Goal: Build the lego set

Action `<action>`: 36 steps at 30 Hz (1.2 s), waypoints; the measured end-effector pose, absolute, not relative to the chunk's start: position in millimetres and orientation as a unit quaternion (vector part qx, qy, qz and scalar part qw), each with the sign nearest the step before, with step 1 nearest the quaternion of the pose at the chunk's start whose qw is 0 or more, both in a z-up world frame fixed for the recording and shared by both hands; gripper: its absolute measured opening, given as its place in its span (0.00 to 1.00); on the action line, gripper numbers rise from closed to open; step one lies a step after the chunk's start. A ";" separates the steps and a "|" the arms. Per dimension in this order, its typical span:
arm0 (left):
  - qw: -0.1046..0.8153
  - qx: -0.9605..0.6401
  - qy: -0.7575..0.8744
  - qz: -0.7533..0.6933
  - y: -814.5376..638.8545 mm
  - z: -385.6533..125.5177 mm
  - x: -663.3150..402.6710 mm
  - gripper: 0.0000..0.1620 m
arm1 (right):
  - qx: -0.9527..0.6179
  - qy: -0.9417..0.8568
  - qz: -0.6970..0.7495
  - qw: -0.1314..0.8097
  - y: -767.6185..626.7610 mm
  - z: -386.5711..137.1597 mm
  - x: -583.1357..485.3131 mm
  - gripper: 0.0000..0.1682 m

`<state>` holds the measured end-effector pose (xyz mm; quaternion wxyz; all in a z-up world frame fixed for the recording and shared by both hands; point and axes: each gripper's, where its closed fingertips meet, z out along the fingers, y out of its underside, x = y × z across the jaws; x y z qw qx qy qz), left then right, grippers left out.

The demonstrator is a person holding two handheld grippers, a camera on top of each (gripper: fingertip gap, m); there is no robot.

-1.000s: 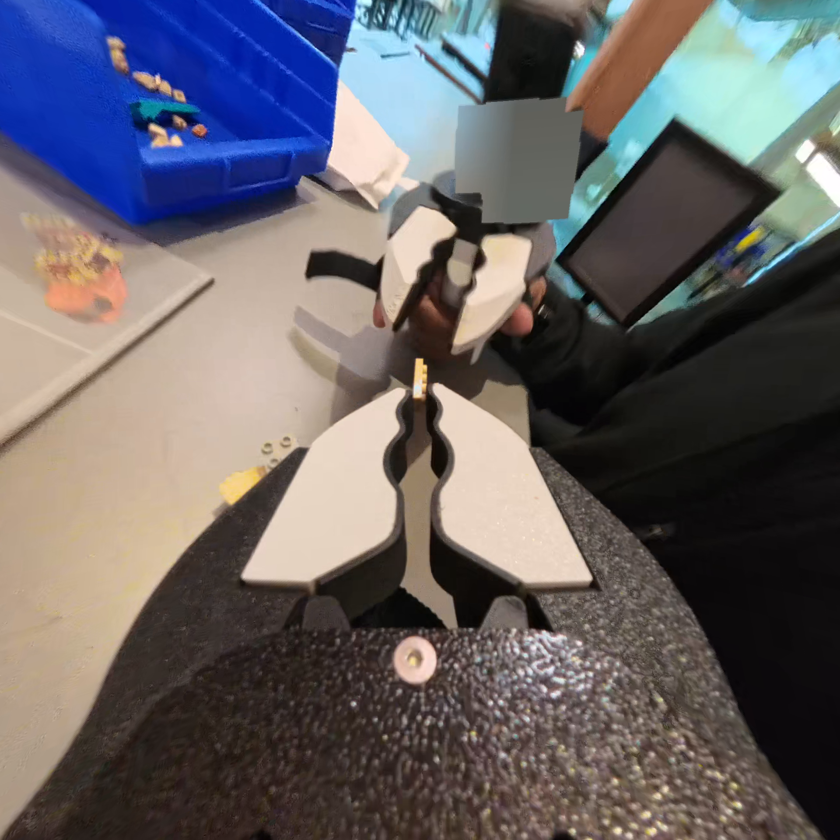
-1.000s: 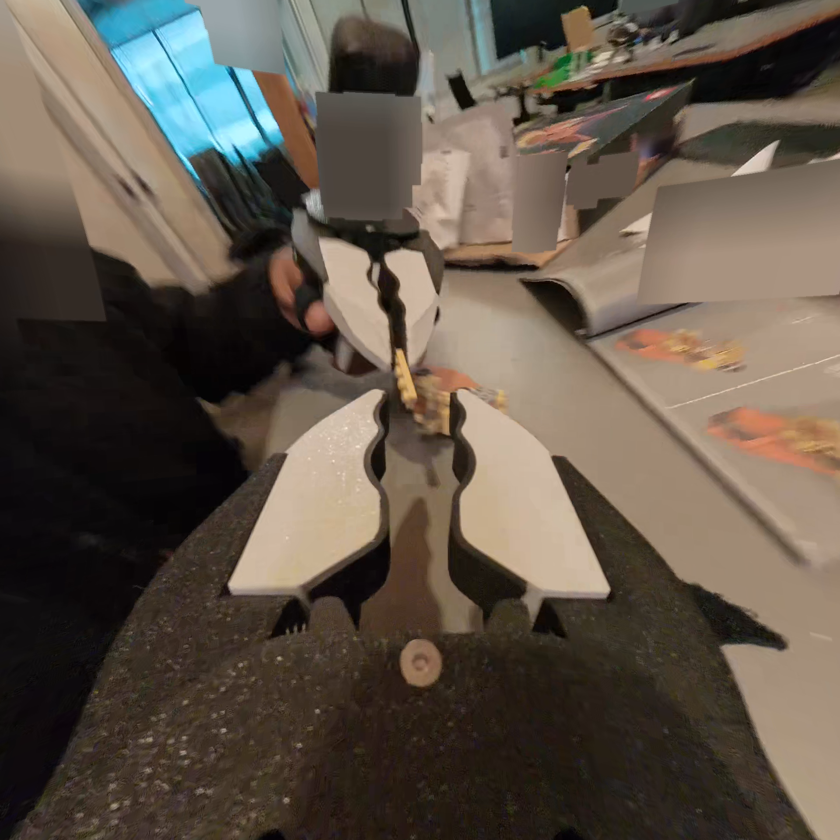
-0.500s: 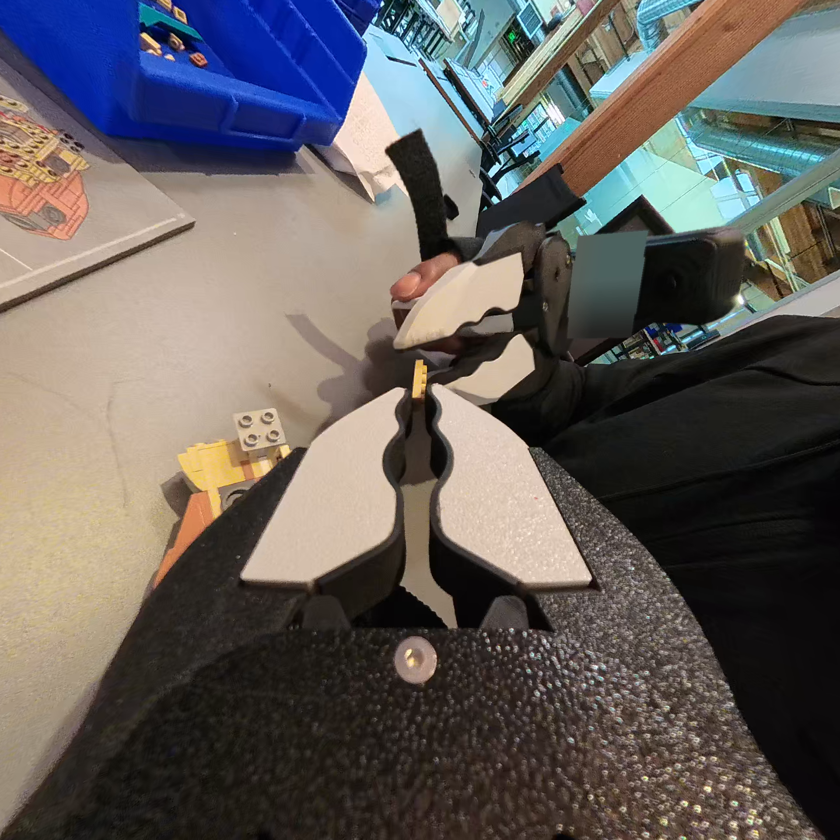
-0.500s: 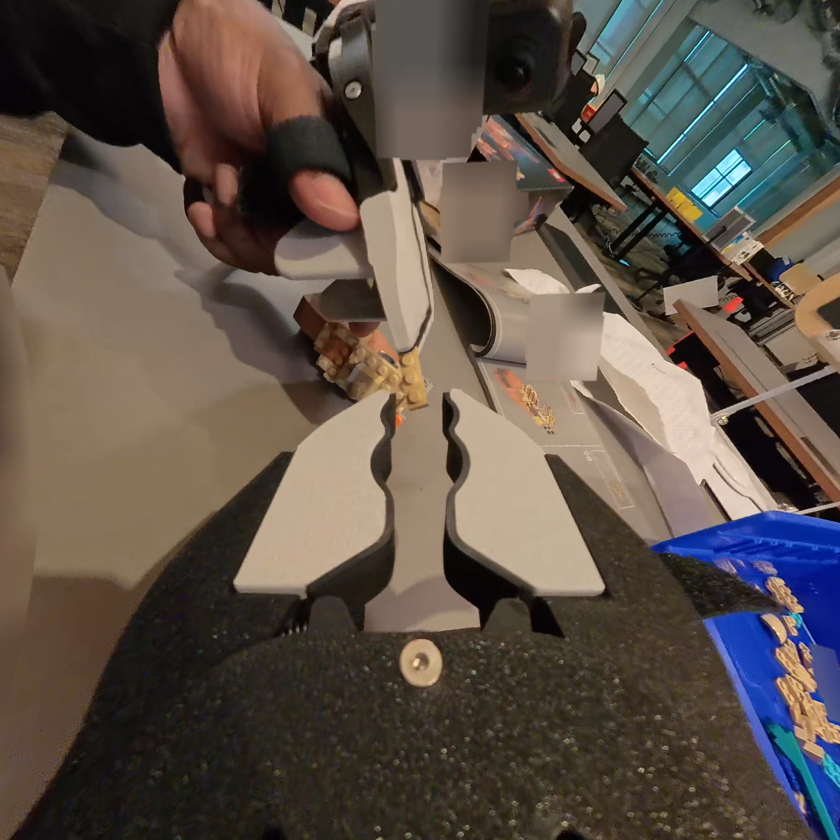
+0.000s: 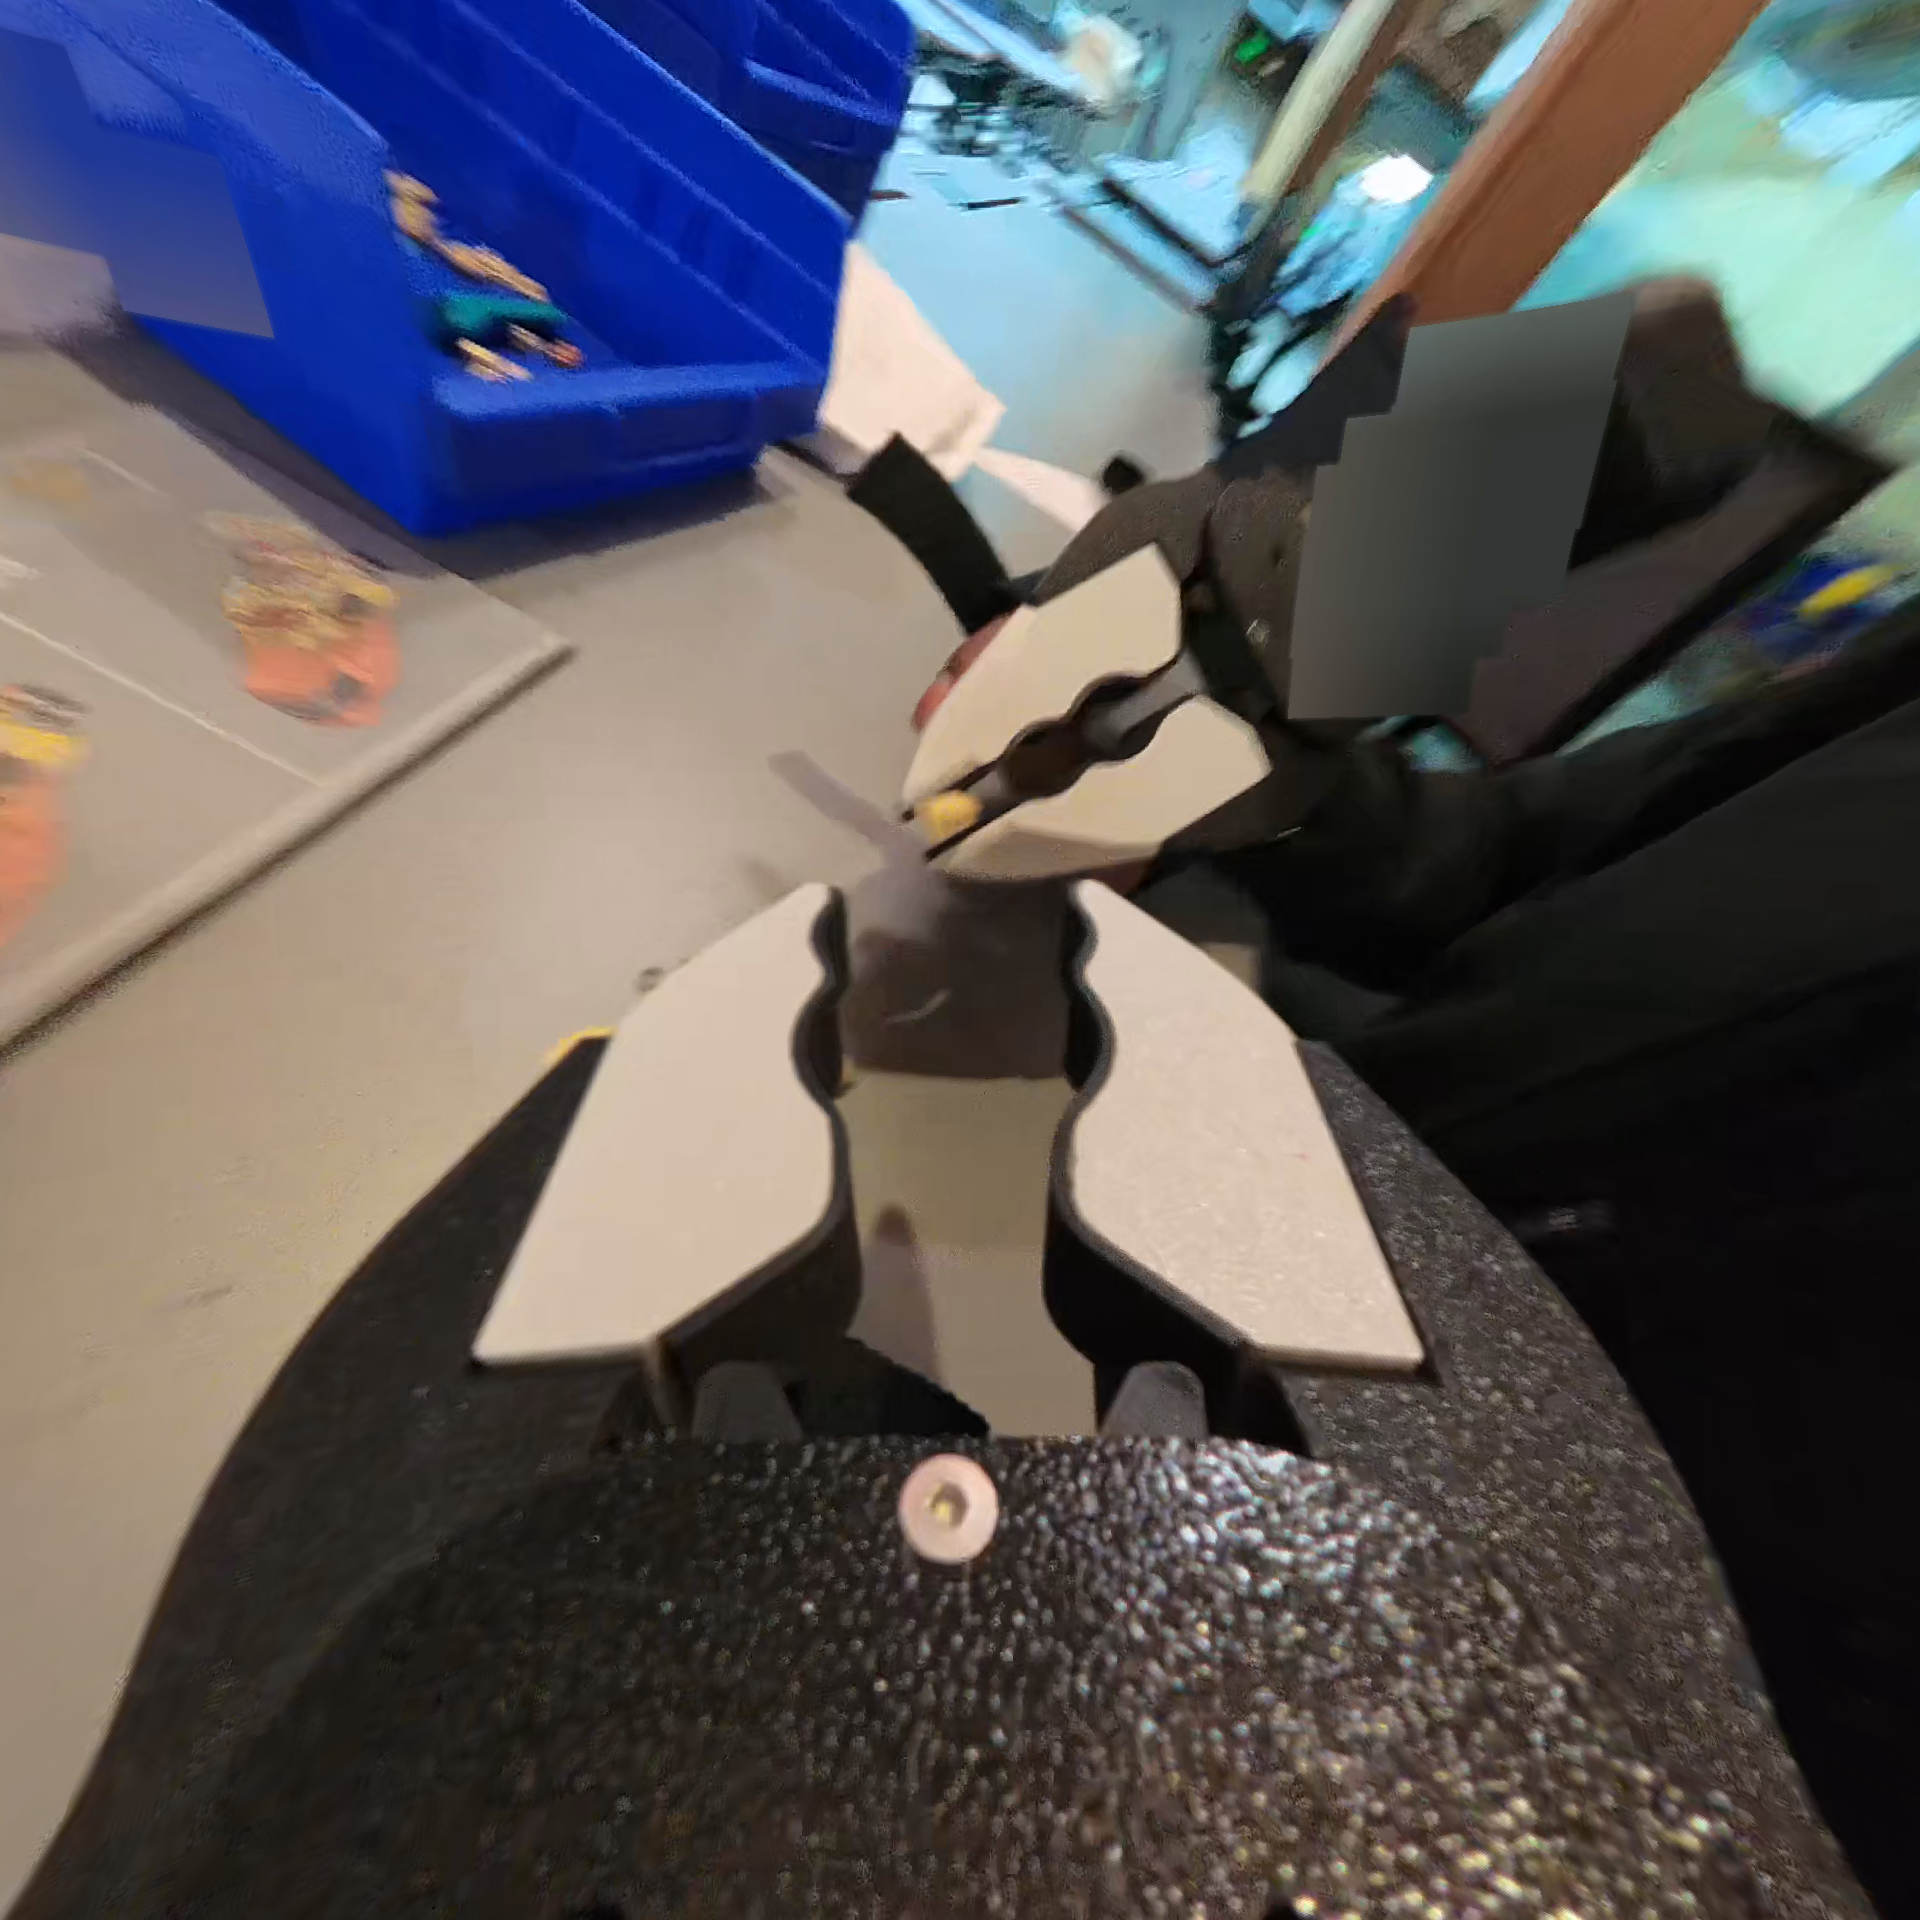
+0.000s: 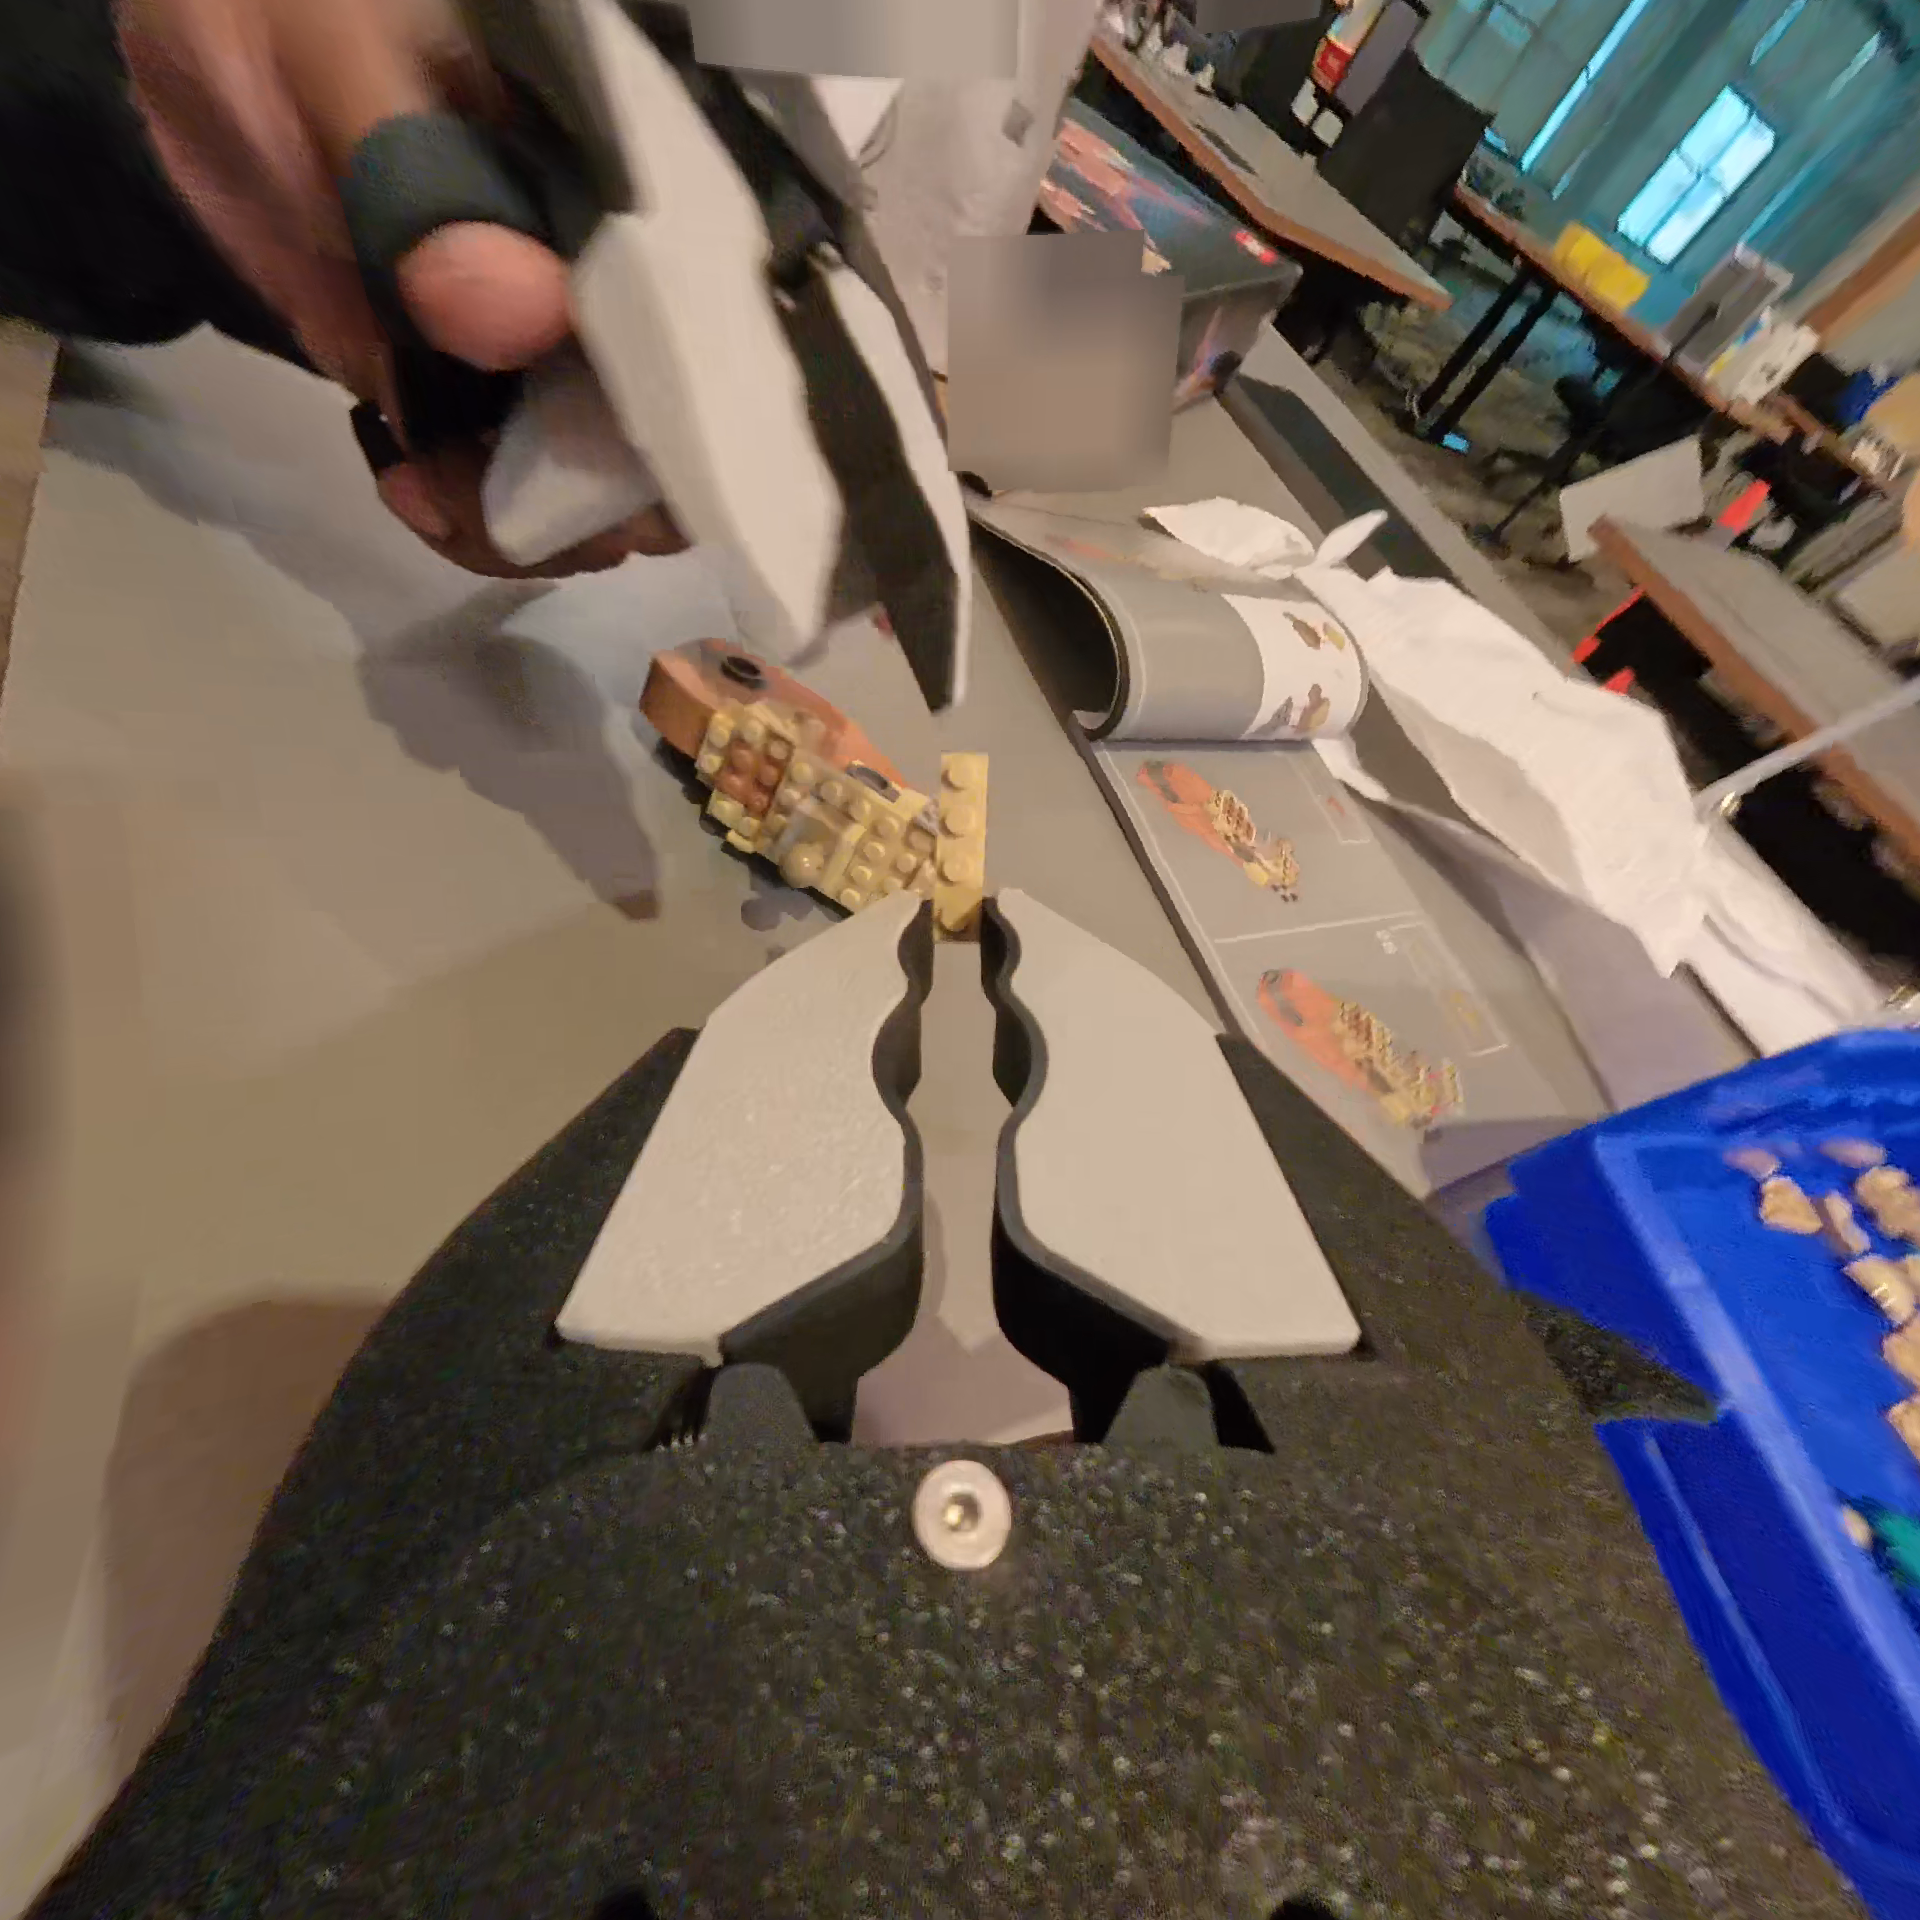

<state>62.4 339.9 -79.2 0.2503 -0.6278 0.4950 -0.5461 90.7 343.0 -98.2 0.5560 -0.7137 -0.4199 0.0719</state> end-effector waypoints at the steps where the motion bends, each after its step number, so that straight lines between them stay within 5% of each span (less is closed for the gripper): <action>1: 0.290 -0.632 0.514 -0.502 344.9 -83.0 56.4 0.28 | -0.725 -0.402 0.085 0.553 344.0 -98.7 93.7 0.05; 6: 0.444 -0.625 0.605 -0.215 359.4 -114.6 29.6 0.34 | -0.760 -0.338 0.134 0.539 348.7 -107.8 101.6 0.05; 14: 0.456 -0.611 0.643 -0.076 366.1 -137.2 24.7 0.27 | -0.759 -0.340 0.141 0.537 346.9 -110.4 98.2 0.05; 29: 0.399 -0.640 0.650 -0.090 372.6 -140.4 26.3 0.13 | -0.759 -0.355 0.134 0.529 344.6 -114.6 95.6 0.05; 36: 0.358 -0.688 0.584 -0.241 378.1 -136.2 29.2 0.10 | -0.781 -0.330 0.206 0.489 346.2 -114.6 82.5 0.05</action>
